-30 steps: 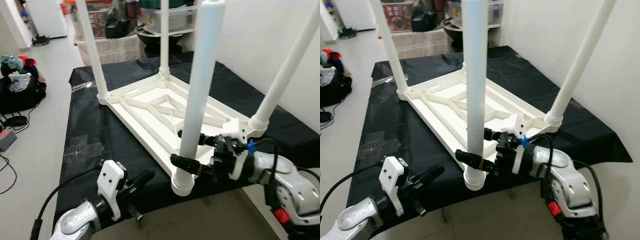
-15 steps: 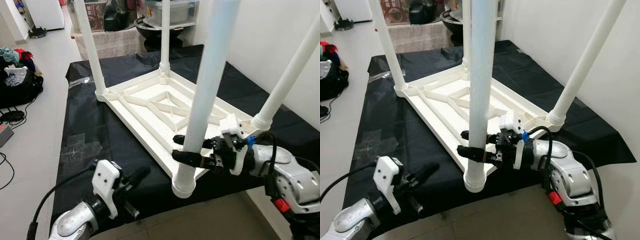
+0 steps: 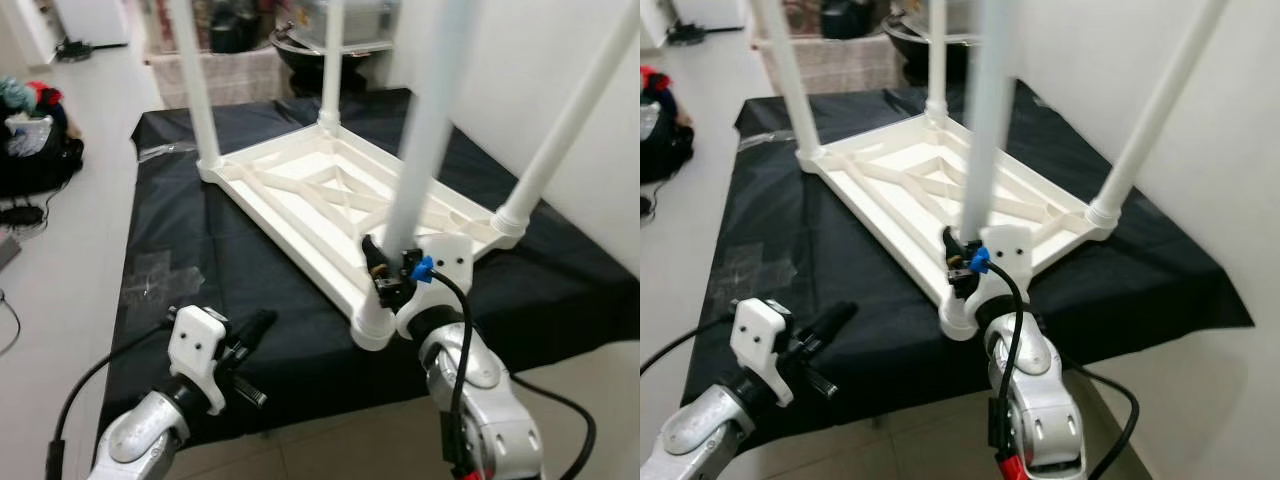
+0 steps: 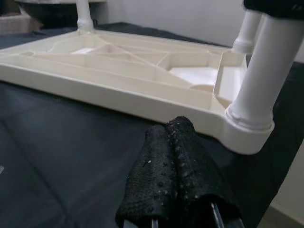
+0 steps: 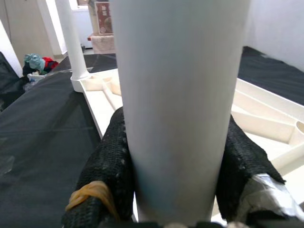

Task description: Building children table

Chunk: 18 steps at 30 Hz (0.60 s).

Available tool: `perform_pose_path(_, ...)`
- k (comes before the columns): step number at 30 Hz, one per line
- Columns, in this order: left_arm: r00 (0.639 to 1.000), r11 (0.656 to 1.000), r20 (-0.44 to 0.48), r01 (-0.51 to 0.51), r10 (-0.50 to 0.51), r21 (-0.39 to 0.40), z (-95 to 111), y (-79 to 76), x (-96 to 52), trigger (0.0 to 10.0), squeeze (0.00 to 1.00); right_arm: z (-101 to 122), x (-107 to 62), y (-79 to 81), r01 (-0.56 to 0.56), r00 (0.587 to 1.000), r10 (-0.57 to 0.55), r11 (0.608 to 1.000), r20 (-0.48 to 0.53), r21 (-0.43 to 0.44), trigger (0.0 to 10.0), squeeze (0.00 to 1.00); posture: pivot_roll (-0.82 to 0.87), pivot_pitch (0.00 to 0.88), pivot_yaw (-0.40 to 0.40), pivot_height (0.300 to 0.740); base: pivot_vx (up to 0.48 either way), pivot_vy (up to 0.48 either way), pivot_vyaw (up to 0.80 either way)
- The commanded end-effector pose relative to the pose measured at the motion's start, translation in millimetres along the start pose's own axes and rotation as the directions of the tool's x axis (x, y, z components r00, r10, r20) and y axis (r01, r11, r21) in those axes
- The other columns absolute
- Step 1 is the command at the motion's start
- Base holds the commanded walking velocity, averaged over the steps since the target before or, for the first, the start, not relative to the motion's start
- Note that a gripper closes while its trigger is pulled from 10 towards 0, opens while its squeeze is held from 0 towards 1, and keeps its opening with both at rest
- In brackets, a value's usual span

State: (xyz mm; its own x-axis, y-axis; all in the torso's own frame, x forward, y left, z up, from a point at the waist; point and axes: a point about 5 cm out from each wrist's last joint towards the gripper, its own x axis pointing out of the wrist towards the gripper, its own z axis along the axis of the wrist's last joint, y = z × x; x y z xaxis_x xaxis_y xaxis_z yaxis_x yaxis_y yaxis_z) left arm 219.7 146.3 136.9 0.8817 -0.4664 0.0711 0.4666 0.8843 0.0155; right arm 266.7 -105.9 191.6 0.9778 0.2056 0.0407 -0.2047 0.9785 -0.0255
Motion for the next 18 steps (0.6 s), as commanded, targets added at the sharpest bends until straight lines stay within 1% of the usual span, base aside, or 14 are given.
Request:
perform_pose_path(1, 1.000, 1.000, 0.002, 0.019, -0.019, 0.005, -1.3, -1.9, 2.8, 10.0, 0.00, -24.6, 4.5, 5.8, -0.059, 0.991, 0.058, 0.998, -0.120, 0.002, 0.0, 0.00, -0.05, 0.081, -0.042, 0.740, 0.000, 0.000, 0.00)
perform_pose_path(3, 1.000, 1.000, 0.001, 0.019, -0.019, 0.004, -1.5, -1.8, 2.8, 10.0, 0.00, -24.1, 6.7, 7.5, -0.100, 0.987, 0.099, 0.995, -0.126, -0.002, 0.0, 0.00, -0.05, 0.082, -0.041, 0.740, 0.000, 0.000, 0.00)
perform_pose_path(4, 1.000, 1.000, 0.001, 0.019, -0.019, 0.003, -1.8, -1.9, 2.9, 10.0, 0.00, -23.4, 8.2, 6.8, -0.113, 0.985, 0.112, 0.994, -0.128, -0.003, 2.7, 0.00, -0.05, 0.081, -0.043, 0.740, 0.000, 0.000, 0.00)
perform_pose_path(5, 1.000, 1.000, 0.002, 0.018, -0.018, 0.004, -1.9, -2.1, 3.0, 10.0, 0.00, -20.6, 10.0, 9.1, -0.162, 0.980, 0.163, 0.987, -0.118, 0.013, 10.0, 0.00, -0.04, 0.079, -0.044, 0.740, 0.000, 0.000, 0.00)
perform_pose_path(6, 1.000, 1.000, 0.002, 0.018, -0.018, 0.004, -1.9, -2.1, 3.0, 10.0, 0.00, -20.6, 10.0, 9.1, -0.162, 0.980, 0.163, 0.987, -0.118, 0.013, 10.0, 0.00, -0.04, 0.079, -0.044, 0.740, 0.000, 0.000, 0.00)
perform_pose_path(7, 1.000, 1.000, 0.004, 0.018, -0.018, 0.004, -2.1, -2.5, 3.2, 10.0, 0.00, -13.8, 11.4, 11.7, -0.240, 0.966, 0.245, 0.968, -0.079, 0.071, 10.0, 1.00, -0.05, 0.080, -0.044, 0.740, 0.000, 0.000, 0.00)
perform_pose_path(8, 1.000, 1.000, 0.004, 0.018, -0.018, 0.004, -2.1, -2.5, 3.2, 10.0, 0.00, -13.8, 11.4, 11.7, -0.240, 0.966, 0.245, 0.968, -0.079, 0.071, 10.0, 1.00, -0.05, 0.080, -0.044, 0.740, 0.000, 0.000, 0.00)
perform_pose_path(10, 1.000, 1.000, 0.005, 0.020, -0.020, 0.003, -2.4, -3.0, 3.3, 10.0, 0.00, 5.5, 9.6, 17.7, -0.405, 0.914, 0.405, 0.908, 0.029, 0.108, 10.0, 1.00, -0.04, 0.084, -0.042, 0.740, 0.000, 0.000, 0.00)
perform_pose_path(11, 1.000, 1.000, 0.005, 0.020, -0.020, 0.003, -2.4, -3.0, 3.3, 10.0, 0.00, 5.5, 9.6, 17.7, -0.405, 0.914, 0.405, 0.908, 0.029, 0.108, 10.0, 1.00, -0.04, 0.084, -0.042, 0.740, 0.000, 0.000, 0.00)
perform_pose_path(12, 1.000, 1.000, 0.006, 0.022, -0.022, 0.002, -2.1, -3.4, 3.1, 10.0, 0.00, 13.2, 6.6, 17.9, -0.507, 0.862, 0.503, 0.852, 0.065, 0.128, 10.0, 1.00, -0.04, 0.086, -0.042, 0.740, 0.000, 0.000, 0.00)
perform_pose_path(13, 1.000, 1.000, 0.006, 0.022, -0.022, 0.002, -2.1, -3.4, 3.1, 10.0, 0.00, 13.2, 6.6, 17.9, -0.507, 0.862, 0.503, 0.852, 0.065, 0.128, 10.0, 1.00, -0.04, 0.086, -0.042, 0.740, 0.000, 0.000, 0.00)
perform_pose_path(14, 1.000, 1.000, 0.007, 0.024, -0.024, 0.002, -1.9, -3.8, 2.8, 10.0, 0.00, 18.7, 6.2, 11.9, -0.579, 0.815, 0.574, 0.807, 0.081, 0.118, 10.0, 1.00, -0.04, 0.094, -0.044, 0.740, 0.000, 0.000, 0.00)
perform_pose_path(15, 1.000, 1.000, 0.007, 0.024, -0.024, 0.002, -1.9, -3.8, 2.8, 10.0, 0.00, 18.7, 6.2, 11.9, -0.579, 0.815, 0.574, 0.807, 0.081, 0.118, 10.0, 1.00, -0.04, 0.094, -0.044, 0.740, 0.000, 0.000, 0.00)
perform_pose_path(18, 0.999, 0.999, 0.009, 0.032, -0.032, 0.001, -0.8, -5.4, 2.4, 10.0, 0.00, 31.3, 11.5, -19.0, -0.676, 0.735, 0.674, 0.736, 0.076, 0.016, 10.0, 1.00, -0.02, 0.104, -0.042, 0.740, 0.000, 0.000, 0.00)
